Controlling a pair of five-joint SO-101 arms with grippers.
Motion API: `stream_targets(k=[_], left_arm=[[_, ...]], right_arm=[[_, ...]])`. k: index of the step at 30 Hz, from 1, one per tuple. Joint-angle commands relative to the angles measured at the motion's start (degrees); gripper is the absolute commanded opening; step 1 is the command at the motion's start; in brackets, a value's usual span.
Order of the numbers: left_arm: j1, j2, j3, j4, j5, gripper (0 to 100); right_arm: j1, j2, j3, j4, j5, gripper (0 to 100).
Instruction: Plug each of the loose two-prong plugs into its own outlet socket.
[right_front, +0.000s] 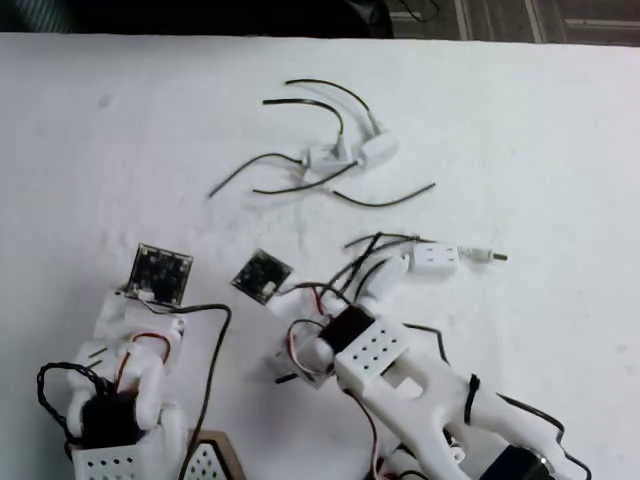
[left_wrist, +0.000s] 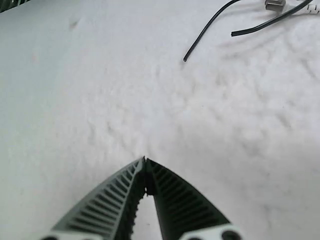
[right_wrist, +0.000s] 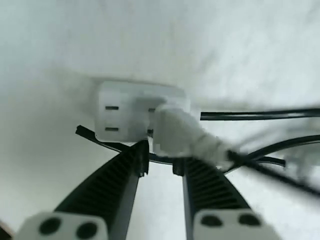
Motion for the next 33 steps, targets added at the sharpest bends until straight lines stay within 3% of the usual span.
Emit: stream_targets(k=[1, 9, 13, 17, 23, 29, 33], left_arm=[[-0.6, -0.4, -0.4, -0.8, -0.6, 2], [-0.6, -0.4, -0.3, -0.8, -0.6, 2], [-0.6, -0.4, 0.0, -0.9, -0.7, 2], [-0.6, -0.4, 0.0, -1.0, -0.7, 2], [-0.6, -0.4, 0.2, -1.0, -0.7, 2], [-0.5, -0.4, 0.2, -1.0, -0.7, 2], [-0.5, -0.4, 0.2, -1.0, -0.7, 2]], right_arm=[[-0.2, -0.7, -5.8, 2.9, -0.2, 8.5], [-0.3, -0.1, -13.6, 8.8, -6.1, 19.4], [0.0, -0.1, -13.9, 7.5, -7.1, 16.0], [0.6, 0.0, -13.8, 2.1, -18.2, 8.9], [1.9, 0.0, -14.0, 1.1, -26.3, 8.7], [8.7, 5.5, -18.1, 2.5, -27.7, 8.7], [9.4, 15.3, -26.0, 8.0, -31.1, 8.7]])
